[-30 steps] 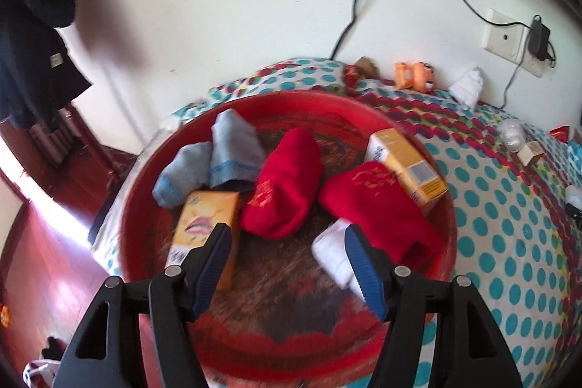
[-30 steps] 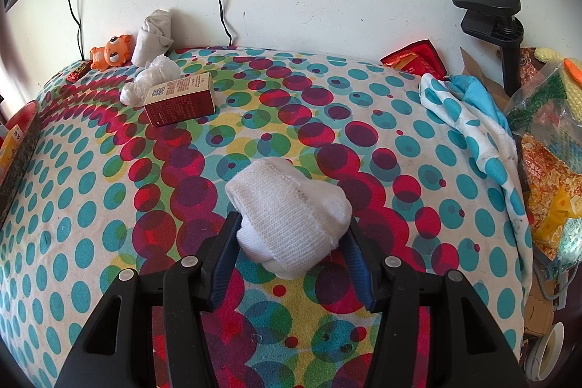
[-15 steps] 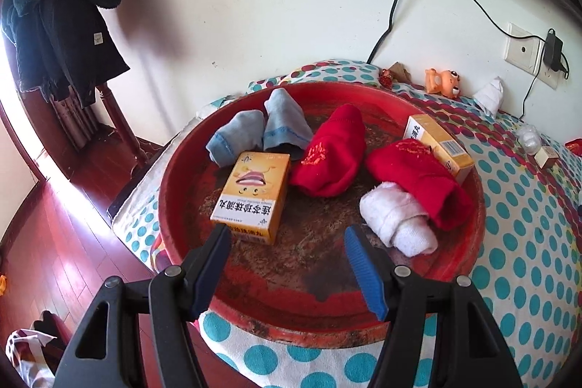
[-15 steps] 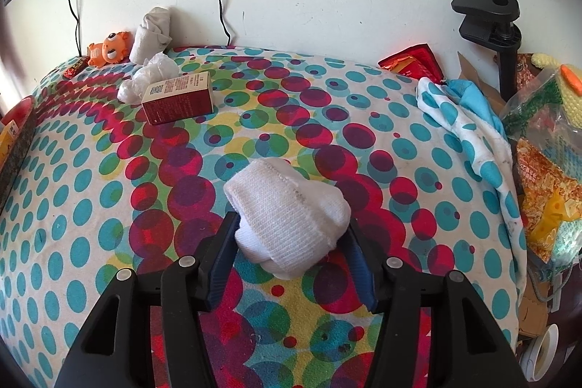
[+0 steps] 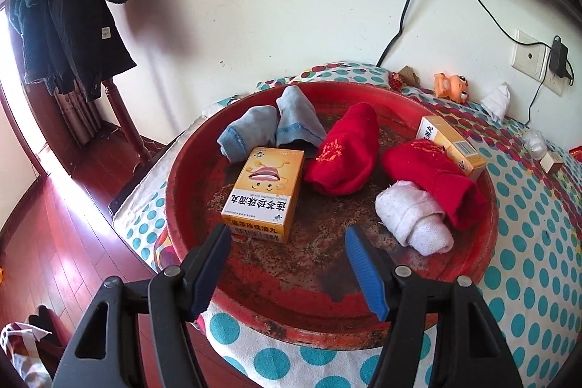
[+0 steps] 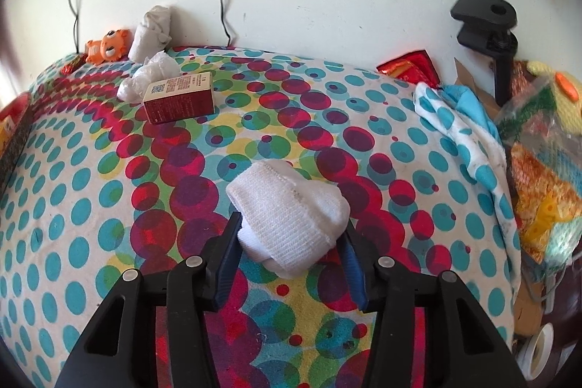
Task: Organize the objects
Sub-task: 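Carry the white sock with the right gripper into the tray and release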
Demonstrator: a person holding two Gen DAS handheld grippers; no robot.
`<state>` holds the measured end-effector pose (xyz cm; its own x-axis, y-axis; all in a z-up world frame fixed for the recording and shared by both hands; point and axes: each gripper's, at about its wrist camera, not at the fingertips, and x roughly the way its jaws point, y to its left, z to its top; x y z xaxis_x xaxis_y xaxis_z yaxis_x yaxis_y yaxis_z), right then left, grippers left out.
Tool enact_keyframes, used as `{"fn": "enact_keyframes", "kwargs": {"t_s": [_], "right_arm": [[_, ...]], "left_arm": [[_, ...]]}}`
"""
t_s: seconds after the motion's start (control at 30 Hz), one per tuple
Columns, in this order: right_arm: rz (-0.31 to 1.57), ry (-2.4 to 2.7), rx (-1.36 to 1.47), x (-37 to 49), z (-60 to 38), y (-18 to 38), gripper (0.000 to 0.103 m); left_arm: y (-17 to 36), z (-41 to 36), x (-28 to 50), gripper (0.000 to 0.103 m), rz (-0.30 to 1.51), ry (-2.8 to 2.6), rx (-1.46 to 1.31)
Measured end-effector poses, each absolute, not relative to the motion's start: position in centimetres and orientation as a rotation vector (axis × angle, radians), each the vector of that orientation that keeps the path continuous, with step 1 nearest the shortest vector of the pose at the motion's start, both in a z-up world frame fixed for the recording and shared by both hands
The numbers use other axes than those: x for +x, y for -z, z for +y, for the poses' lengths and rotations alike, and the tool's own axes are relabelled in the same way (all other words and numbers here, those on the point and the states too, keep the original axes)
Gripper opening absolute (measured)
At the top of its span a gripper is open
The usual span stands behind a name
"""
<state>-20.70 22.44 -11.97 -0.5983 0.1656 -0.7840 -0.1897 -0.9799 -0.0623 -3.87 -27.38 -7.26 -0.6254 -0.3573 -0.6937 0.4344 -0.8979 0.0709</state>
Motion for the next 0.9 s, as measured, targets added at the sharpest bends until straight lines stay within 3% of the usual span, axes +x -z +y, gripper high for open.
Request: {"fn": "enact_keyframes", "kwargs": {"t_s": [0.33, 0.9], "right_arm": [[0.129, -2.651, -1.283, -20.0, 20.3, 10.6, 0.043], [-0.015, -3.028, -1.321, -20.5, 3.4, 4.3, 0.043]], "left_arm": [[7.7, -27.4, -4.1, 0.067, 0.148, 2.490, 1.052], [6.9, -28.9, -3.4, 0.067, 0.198, 2.465, 0.995]]}}
